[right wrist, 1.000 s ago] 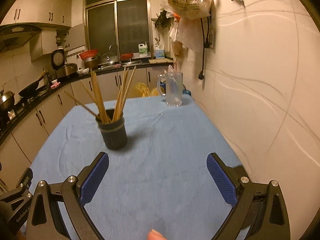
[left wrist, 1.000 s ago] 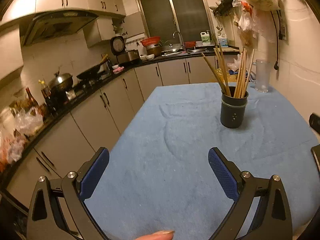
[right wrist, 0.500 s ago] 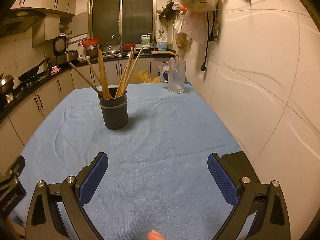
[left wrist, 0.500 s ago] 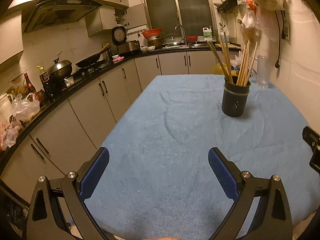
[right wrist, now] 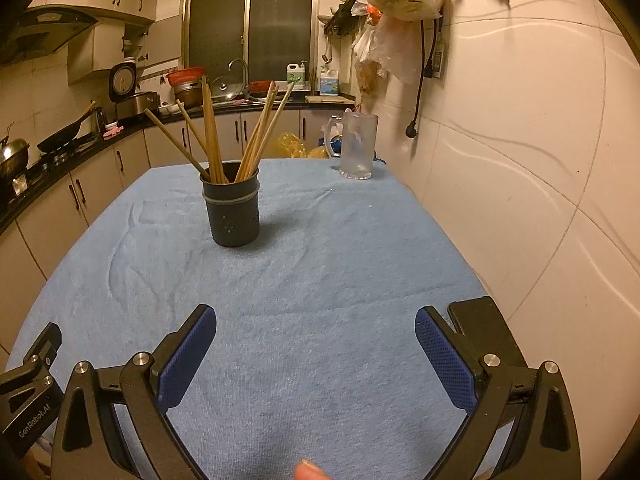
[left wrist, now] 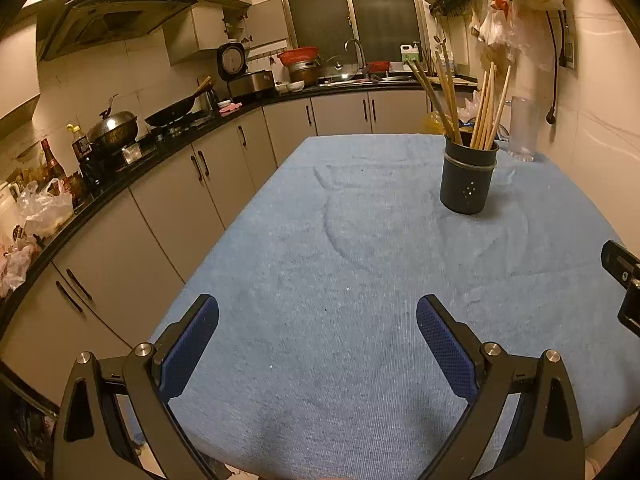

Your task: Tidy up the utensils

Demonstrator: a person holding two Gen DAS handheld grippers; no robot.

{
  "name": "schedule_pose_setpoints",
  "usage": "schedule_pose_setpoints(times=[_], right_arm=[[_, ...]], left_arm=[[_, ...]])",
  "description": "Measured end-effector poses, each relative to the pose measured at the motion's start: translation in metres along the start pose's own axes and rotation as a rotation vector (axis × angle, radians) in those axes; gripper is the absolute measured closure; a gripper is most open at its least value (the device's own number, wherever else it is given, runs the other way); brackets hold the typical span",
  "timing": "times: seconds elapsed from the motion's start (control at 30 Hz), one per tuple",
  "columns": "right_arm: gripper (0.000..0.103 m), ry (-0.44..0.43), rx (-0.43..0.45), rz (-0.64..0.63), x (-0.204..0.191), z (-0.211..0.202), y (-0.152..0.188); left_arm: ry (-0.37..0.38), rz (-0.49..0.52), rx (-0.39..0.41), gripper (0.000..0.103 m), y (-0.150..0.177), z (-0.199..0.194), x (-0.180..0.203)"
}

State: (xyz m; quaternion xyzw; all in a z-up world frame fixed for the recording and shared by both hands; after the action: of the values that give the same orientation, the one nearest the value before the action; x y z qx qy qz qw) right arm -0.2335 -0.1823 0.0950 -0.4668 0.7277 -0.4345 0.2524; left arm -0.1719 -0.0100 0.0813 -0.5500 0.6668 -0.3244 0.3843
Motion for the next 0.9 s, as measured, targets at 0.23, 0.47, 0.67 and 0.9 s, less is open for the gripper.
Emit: schedule_pose_setpoints(times=[0.23, 0.47, 0.67, 0.9], right_arm=[[0.002, -0.002, -0.012, -0.007, -0.0034, 0.0029, 0.0031], [0.002, -0.003, -0.023, -0.013, -0.0049, 0.0049, 0.0053], [0.002, -0.006, -0.029, -0.017, -0.0063, 0.0066, 0.0067], [0.002, -0.007, -0.034, -0.018, -0.0067, 0.0075, 0.0077]], left_arm=[[0.005, 0.002, -0.018, 0.004, 0.0056, 0.0049, 0.0018], [0.008, 0.002, -0.023, 0.004, 0.0065, 0.0059, 0.0023], [0.01, -0.001, -0.026, 0.004, 0.0085, 0.0078, 0.0021], [0.011, 0.002, -0.026, 0.004, 0.0097, 0.0081, 0.0026]])
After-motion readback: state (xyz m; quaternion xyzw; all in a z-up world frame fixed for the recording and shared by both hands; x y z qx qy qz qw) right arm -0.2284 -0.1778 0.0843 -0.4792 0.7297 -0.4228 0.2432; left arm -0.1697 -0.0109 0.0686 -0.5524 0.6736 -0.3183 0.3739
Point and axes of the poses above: each gripper's, at about its wrist camera, not at the fingertips, and z roughly the way its jaws point, x to its right, y to its underside, the point moved 3 cm from there along z, roughly the way its jaws point, and after that the axes turned 7 degrees about x, right-handed, at the moved point
